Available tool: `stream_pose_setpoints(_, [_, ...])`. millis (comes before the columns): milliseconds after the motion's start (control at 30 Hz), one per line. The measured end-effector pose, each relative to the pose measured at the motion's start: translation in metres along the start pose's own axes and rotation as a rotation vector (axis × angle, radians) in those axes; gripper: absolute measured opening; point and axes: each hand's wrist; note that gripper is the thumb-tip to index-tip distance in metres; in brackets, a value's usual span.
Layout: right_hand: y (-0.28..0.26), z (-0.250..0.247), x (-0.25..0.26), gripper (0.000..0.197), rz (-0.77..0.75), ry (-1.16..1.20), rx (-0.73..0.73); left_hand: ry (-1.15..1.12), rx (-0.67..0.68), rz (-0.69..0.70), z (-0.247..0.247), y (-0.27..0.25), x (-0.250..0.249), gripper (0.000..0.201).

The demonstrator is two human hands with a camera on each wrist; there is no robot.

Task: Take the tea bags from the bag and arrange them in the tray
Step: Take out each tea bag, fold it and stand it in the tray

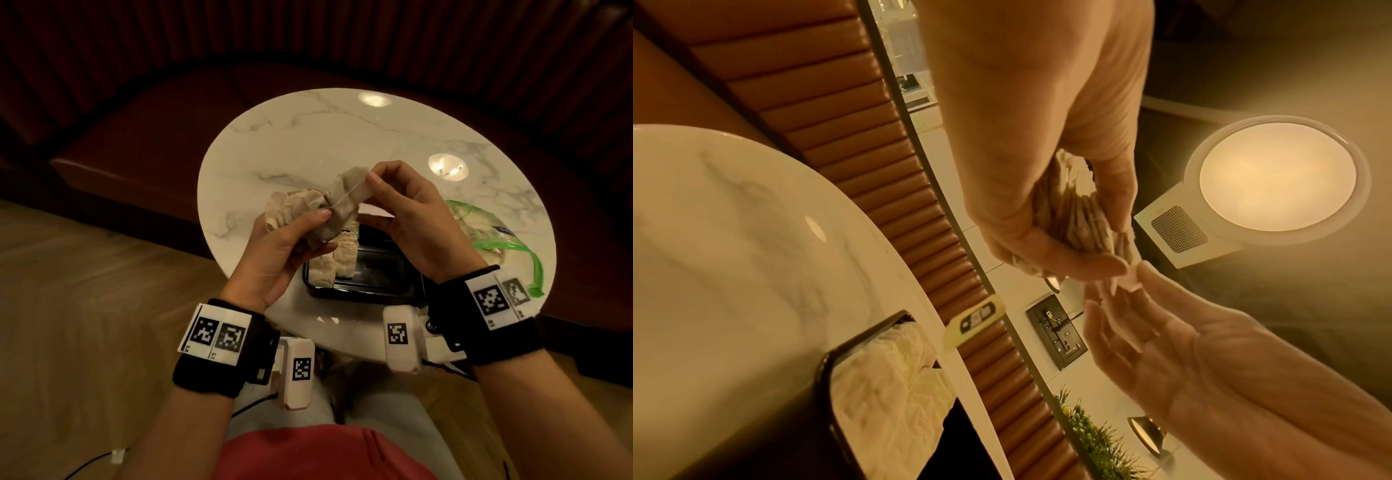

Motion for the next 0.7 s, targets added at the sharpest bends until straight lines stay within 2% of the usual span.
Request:
stream_pose_setpoints(67, [0.0, 0.001, 0.002, 0.002, -0.046, 0.019, 0.008, 0.026, 0.01, 0.001, -0.001, 0.0, 0.0, 0.029])
stream_pose_setpoints(200, [0.002, 0.0, 0.006, 0.004, -0.08, 0.082, -0.04, 0.015, -0.007, -0.004, -0.002, 0.0, 0.002, 0.021])
stream_pose_setpoints(333, [0.002, -0.004, 0.007, 0.001, -0.113, -0.095, -0.148, 0.007, -0.059, -0.025, -0.003, 0.002, 0.003, 0.015])
stream_pose_setpoints(433, [0.001, -0.008, 0.006, 0.007, -0.105, -0.172, -0.173, 0.018, -0.156, -0.034, -0.006, 0.005, 0.005, 0.011])
stream_pose_setpoints(533, [0.002, -0.007, 0.008, 0.017, -0.066, -0.245, -0.146, 0.023, -0.203, -0.043, -0.009, 0.006, 0.007, 0.012])
stream_pose_setpoints(633, [0.002, -0.008, 0.013, 0.031, 0.052, -0.182, -0.088, 0.029, -0.207, -0.048, -0.01, 0.007, 0.008, 0.015])
stream_pose_setpoints(700, [-0.001, -0.011, 0.016, 0.033, 0.087, -0.183, -0.012, 0.03, -0.21, -0.049, -0.01, 0.007, 0.009, 0.016])
Point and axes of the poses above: each hand's wrist, its own y-axis towards the middle knuckle, its own z-axis out of the palm, x = y × z, and after that the axes turned 3 degrees about z, right-handed
